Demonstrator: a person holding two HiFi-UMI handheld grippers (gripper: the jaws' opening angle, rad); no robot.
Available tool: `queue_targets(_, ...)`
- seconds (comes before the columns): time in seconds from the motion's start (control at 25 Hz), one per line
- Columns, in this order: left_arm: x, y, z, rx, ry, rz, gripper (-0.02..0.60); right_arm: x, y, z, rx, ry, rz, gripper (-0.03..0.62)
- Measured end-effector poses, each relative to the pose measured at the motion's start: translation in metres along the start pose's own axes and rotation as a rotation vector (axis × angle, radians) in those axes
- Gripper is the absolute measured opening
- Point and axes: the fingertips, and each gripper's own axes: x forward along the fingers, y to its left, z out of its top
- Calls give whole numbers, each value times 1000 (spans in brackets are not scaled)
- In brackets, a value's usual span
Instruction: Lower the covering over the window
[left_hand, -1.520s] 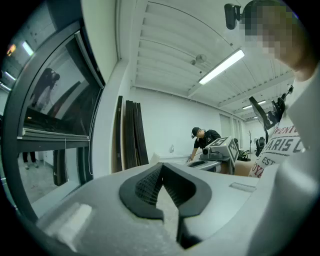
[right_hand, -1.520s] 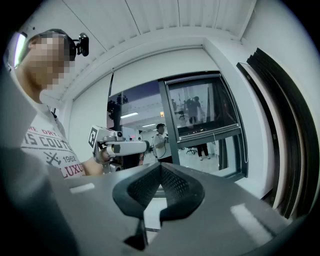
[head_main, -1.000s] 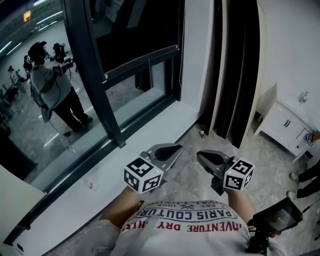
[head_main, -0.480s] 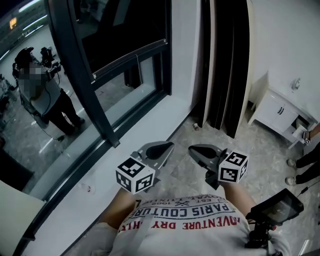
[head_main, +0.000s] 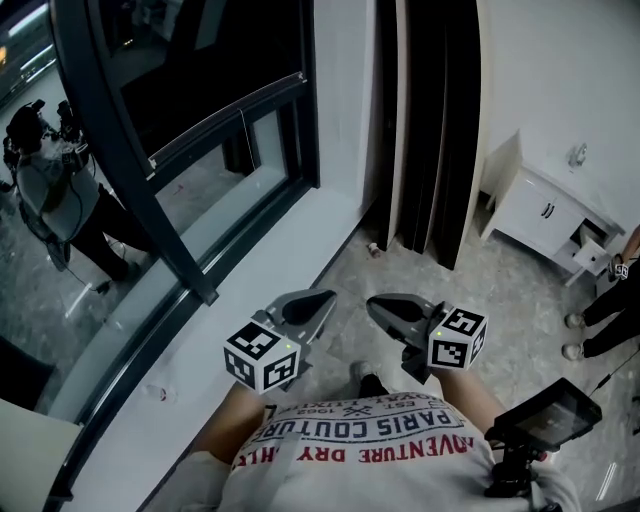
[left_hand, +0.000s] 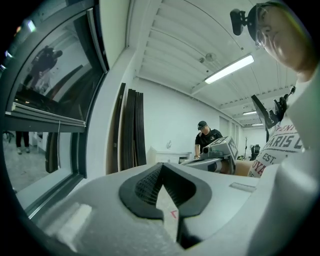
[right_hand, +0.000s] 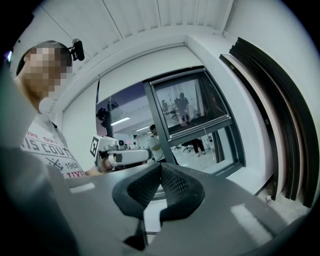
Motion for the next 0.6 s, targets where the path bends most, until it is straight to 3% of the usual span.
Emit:
queue_targets(0.32, 84, 46, -6, -29, 64, 18, 2, 3, -96, 12, 64, -15, -4, 6)
queue_targets(0.6, 177, 99, 16, -56, 85, 35, 2, 10, -199, 53, 88, -46, -16, 6)
